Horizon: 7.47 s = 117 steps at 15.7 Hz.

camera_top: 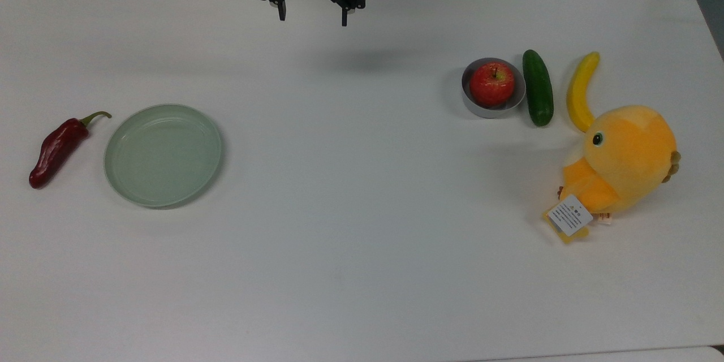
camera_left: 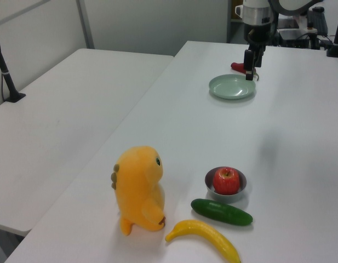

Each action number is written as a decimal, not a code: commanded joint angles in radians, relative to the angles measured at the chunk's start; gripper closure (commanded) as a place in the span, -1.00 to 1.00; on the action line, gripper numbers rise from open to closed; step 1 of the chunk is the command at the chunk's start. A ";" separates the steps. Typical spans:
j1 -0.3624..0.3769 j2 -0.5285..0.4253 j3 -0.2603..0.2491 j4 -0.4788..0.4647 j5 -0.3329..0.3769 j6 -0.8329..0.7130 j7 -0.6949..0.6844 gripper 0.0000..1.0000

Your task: Red apple placed in the center of the desktop

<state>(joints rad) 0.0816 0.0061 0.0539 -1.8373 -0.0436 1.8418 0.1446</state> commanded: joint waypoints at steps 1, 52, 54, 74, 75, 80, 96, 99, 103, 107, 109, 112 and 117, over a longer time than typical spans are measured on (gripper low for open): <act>-0.003 -0.008 -0.002 0.003 0.005 -0.015 -0.078 -1.00; 0.230 0.291 0.279 0.049 -0.139 0.269 0.469 -1.00; 0.253 0.322 0.279 0.049 -0.179 0.303 0.492 -1.00; 0.288 0.374 0.279 0.049 -0.237 0.367 0.523 -0.04; 0.285 0.373 0.279 0.049 -0.236 0.367 0.523 -0.04; 0.256 0.309 0.279 0.049 -0.234 0.367 0.517 -0.04; 0.012 0.270 0.222 0.067 -0.237 0.349 0.336 -0.04; -0.008 0.267 0.181 0.058 -0.228 0.306 0.288 -0.04; -0.025 0.268 0.121 0.047 -0.225 0.315 0.259 -0.05; -0.042 0.270 0.096 0.027 -0.223 0.318 0.207 -0.05; -0.046 0.273 0.090 0.024 -0.225 0.320 0.201 -0.05; -0.062 0.278 0.080 0.015 -0.225 0.324 0.184 -0.05; -0.063 0.298 0.080 0.015 -0.225 0.336 0.179 -0.05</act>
<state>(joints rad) 0.0131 0.3041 0.1407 -1.8096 -0.2723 2.1673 0.3486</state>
